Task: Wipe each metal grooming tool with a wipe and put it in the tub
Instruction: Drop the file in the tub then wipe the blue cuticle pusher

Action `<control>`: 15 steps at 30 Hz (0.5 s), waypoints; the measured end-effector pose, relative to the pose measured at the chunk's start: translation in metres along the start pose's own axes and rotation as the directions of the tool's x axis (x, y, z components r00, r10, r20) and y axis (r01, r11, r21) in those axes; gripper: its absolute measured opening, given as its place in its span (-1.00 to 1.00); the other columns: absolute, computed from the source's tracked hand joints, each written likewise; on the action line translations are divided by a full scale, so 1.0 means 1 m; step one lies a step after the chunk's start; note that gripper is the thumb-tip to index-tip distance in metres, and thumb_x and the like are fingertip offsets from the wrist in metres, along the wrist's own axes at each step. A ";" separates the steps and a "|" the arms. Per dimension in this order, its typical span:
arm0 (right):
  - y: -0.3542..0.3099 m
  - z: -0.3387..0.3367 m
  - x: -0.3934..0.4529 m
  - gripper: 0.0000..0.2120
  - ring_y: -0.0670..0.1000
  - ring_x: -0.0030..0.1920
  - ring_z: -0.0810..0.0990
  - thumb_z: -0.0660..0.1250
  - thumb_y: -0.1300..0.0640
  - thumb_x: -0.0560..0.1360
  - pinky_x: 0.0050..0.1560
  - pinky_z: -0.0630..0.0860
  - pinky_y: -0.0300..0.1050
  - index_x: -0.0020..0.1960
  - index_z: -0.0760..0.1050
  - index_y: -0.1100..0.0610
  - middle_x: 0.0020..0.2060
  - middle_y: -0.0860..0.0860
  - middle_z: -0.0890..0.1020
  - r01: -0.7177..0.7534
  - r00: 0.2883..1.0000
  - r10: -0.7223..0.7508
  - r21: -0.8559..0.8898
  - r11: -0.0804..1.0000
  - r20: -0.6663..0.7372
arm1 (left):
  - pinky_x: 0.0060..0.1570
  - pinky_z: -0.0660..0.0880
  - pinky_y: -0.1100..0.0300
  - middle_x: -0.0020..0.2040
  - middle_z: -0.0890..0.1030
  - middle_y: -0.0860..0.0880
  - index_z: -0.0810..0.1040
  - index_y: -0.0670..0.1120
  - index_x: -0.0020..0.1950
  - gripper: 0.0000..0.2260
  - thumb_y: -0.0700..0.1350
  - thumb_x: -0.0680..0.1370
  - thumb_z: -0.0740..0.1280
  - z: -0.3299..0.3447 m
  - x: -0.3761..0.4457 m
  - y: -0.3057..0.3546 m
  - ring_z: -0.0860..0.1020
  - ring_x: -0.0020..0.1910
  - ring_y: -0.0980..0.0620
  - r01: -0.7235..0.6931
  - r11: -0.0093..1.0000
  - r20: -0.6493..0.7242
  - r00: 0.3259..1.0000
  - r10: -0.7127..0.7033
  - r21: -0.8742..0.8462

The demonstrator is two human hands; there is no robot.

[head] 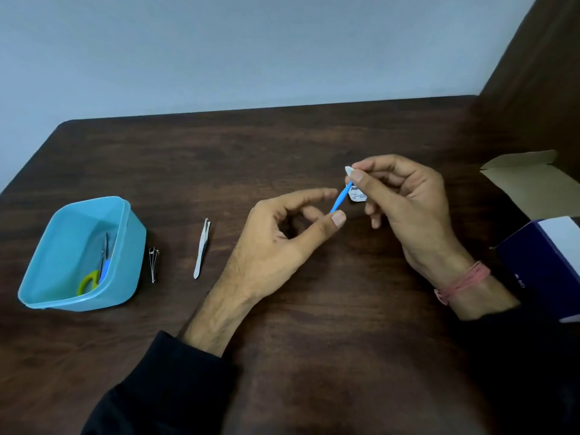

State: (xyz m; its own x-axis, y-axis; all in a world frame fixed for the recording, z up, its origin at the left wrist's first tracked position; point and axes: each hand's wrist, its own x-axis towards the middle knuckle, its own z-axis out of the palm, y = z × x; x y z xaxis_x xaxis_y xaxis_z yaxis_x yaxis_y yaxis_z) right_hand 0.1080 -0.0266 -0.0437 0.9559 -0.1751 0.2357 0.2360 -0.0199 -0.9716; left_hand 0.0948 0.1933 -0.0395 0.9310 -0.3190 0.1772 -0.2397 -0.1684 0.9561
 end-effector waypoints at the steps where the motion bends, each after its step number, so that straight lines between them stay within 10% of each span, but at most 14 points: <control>1: -0.001 0.000 0.000 -0.93 -0.09 -0.44 0.50 0.55 0.20 0.62 -0.50 0.44 -0.21 0.08 0.73 0.18 -0.06 0.25 0.78 -0.020 1.000 0.020 0.032 0.999 -0.001 | -0.26 0.51 0.23 -0.03 0.78 0.02 0.70 0.02 0.42 -0.64 -0.12 0.63 0.58 -0.002 -0.001 0.001 0.52 -0.20 0.06 -0.026 0.999 0.029 0.999 0.027 -0.034; 4: -0.003 0.000 0.000 -0.83 -0.10 -0.46 0.43 0.55 0.13 0.57 -0.50 0.39 -0.23 0.09 0.74 0.21 -0.09 0.32 0.73 -0.065 0.997 0.060 0.105 0.992 0.049 | -0.27 0.56 -0.06 0.14 0.78 -0.02 0.61 -0.01 0.53 -0.40 -0.34 0.53 0.61 -0.004 -0.002 0.002 0.50 -0.07 0.07 -0.123 0.992 0.109 0.986 0.124 -0.018; 8: -0.004 0.000 -0.004 -0.75 -0.05 -0.42 0.50 0.49 0.08 0.56 -0.47 0.42 -0.21 0.14 0.69 0.22 -0.17 0.08 0.74 -0.072 0.973 0.055 0.070 0.995 0.222 | 0.00 0.68 -0.15 0.12 0.82 0.06 0.73 -0.07 0.39 -0.64 -0.27 0.60 0.57 0.001 0.001 -0.002 0.72 0.02 0.08 -0.168 0.985 0.033 0.985 0.167 0.045; 15: -0.002 0.002 -0.008 -0.90 -0.01 -0.36 0.61 0.49 0.25 0.65 -0.37 0.53 -0.21 0.15 0.68 0.24 -0.11 0.10 0.80 0.032 0.935 0.019 -0.138 0.990 0.355 | -0.40 0.58 -0.02 0.08 0.72 -0.05 0.80 0.00 0.23 -0.84 -0.09 0.67 0.51 -0.003 0.007 -0.005 0.66 -0.11 -0.15 -0.158 0.982 -0.191 0.966 0.176 0.108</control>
State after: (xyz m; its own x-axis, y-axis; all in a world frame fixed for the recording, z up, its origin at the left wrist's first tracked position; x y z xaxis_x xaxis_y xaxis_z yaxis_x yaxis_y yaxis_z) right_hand 0.1001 -0.0234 -0.0437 0.9600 0.1856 0.2095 0.2401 -0.1612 -0.9573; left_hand 0.1030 0.1946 -0.0427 0.9092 -0.1601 0.3842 -0.4121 -0.2157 0.8853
